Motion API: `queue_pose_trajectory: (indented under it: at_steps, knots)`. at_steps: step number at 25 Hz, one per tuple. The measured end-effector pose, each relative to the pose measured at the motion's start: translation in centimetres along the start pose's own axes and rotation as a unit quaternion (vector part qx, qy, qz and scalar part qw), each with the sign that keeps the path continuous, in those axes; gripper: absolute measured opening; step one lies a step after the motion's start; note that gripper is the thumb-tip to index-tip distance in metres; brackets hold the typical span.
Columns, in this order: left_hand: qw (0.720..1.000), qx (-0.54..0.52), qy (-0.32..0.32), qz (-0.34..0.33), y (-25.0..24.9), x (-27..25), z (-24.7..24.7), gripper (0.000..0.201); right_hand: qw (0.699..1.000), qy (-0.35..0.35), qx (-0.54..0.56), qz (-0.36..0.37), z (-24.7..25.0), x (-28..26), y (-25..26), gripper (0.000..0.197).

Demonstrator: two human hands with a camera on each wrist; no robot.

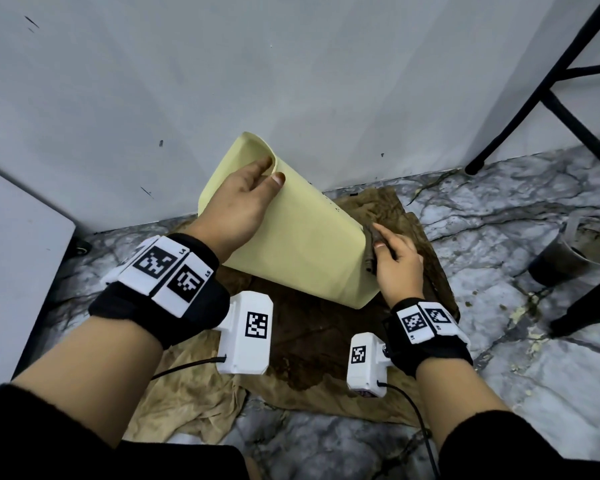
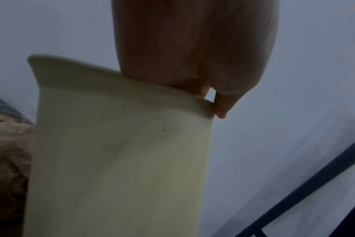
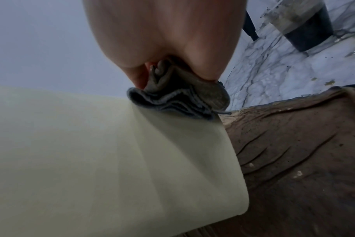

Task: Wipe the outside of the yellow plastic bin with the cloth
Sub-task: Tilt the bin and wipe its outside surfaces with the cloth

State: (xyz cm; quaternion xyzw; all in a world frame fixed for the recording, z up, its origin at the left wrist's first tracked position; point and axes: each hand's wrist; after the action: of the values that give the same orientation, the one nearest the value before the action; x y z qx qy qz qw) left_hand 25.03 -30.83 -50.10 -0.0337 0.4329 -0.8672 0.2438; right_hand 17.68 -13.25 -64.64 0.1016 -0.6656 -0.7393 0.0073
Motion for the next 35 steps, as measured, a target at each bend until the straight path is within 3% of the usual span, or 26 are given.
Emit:
queue_pose_trajectory:
  at_steps: [2,4,9,16,19,26,31,35]
  knots:
    - [0.999,0.006,0.038,-0.001,0.1,0.3,0.4,0.068,1.0,0.006,-0.003,0.007,0.0,0.2,0.1,0.032]
    - [1.0,0.013,0.027,0.002,0.0,0.6,0.3,0.073,0.999,0.03,0.0,0.018,-0.1,0.4,0.2,0.032]
    - [1.0,0.006,-0.021,0.005,-0.2,0.5,-0.4,0.044,0.994,0.097,0.008,0.05,-1.6,0.2,1.5,0.032]
    - [0.997,0.006,-0.062,-0.049,-0.4,-0.4,-0.6,0.03,0.976,0.137,0.042,0.165,-4.4,-1.2,7.6,0.033]
    - [0.995,0.019,-0.08,-0.057,0.0,-0.5,-1.1,0.03,0.971,0.136,0.035,0.192,-5.1,-1.9,8.8,0.034]
    - [0.997,0.057,-0.052,-0.02,0.4,-0.2,-2.1,0.043,0.967,0.143,0.006,0.213,-5.2,-2.5,8.0,0.034]
    - [0.995,0.077,-0.063,-0.02,0.6,-0.5,-2.2,0.042,0.981,0.116,-0.02,0.151,-3.3,-1.6,4.7,0.034]
    - [0.996,0.049,-0.073,-0.019,0.9,-0.7,-1.6,0.028,0.995,0.065,-0.032,0.061,-0.5,-0.7,0.2,0.032]
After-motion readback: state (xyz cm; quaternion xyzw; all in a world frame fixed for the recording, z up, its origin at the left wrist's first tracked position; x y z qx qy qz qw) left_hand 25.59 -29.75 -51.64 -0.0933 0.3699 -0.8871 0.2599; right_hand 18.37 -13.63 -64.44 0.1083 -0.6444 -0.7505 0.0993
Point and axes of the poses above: each hand's wrist, its own x-axis towards the middle knuckle, its own z-axis out of the back of the hand, y = z × x, and after that the axes turned 12 degrees about x, right-handed
